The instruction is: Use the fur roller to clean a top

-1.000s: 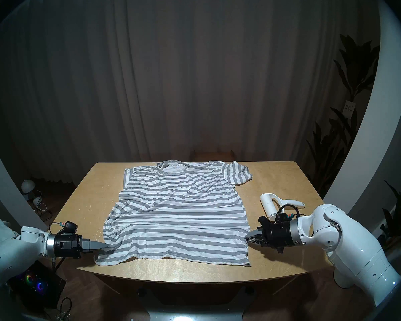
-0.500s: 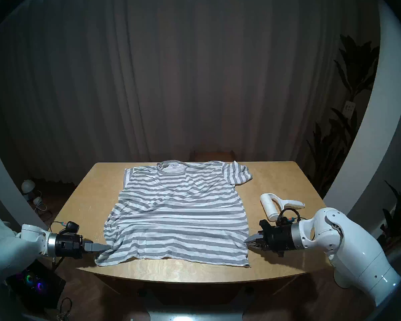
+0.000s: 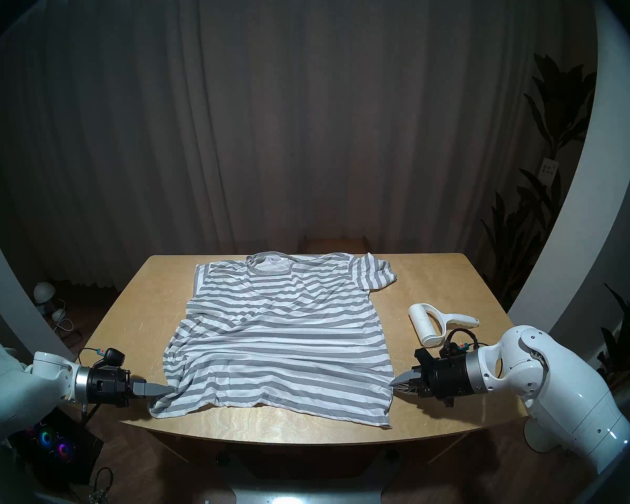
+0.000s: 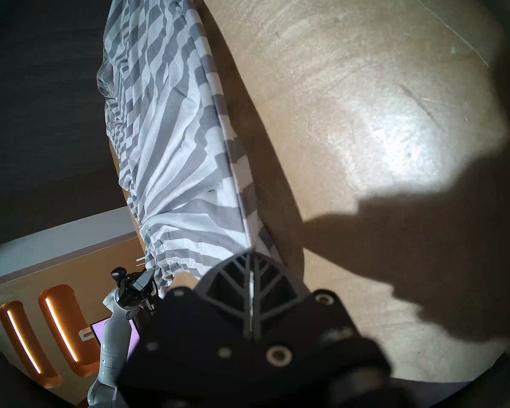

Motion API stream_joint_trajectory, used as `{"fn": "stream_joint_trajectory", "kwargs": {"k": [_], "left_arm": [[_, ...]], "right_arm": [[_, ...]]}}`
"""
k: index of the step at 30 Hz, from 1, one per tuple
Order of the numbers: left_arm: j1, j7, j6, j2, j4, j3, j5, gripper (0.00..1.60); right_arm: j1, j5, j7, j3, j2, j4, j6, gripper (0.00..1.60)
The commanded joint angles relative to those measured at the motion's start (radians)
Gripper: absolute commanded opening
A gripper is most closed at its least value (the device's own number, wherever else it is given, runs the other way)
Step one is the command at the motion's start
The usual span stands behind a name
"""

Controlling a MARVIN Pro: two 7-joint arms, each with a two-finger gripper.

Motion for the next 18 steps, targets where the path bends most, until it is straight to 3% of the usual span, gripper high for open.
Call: {"fn": "stream_joint_trajectory", "kwargs": {"k": [1, 18], "left_arm": [[0.104, -0.007, 0.027, 0.037, 0.032, 0.055, 0.015, 0.00], [0.148, -0.049, 0.007, 0.085, 0.035, 0.062, -0.013, 0.00]], "right_arm": [[0.007, 0.012, -0.003, 0.012, 0.021, -0.012, 0.012, 0.00], [0.025, 0.028, -0.029, 0.008, 0.058, 0.006, 0.042, 0.00]]}}
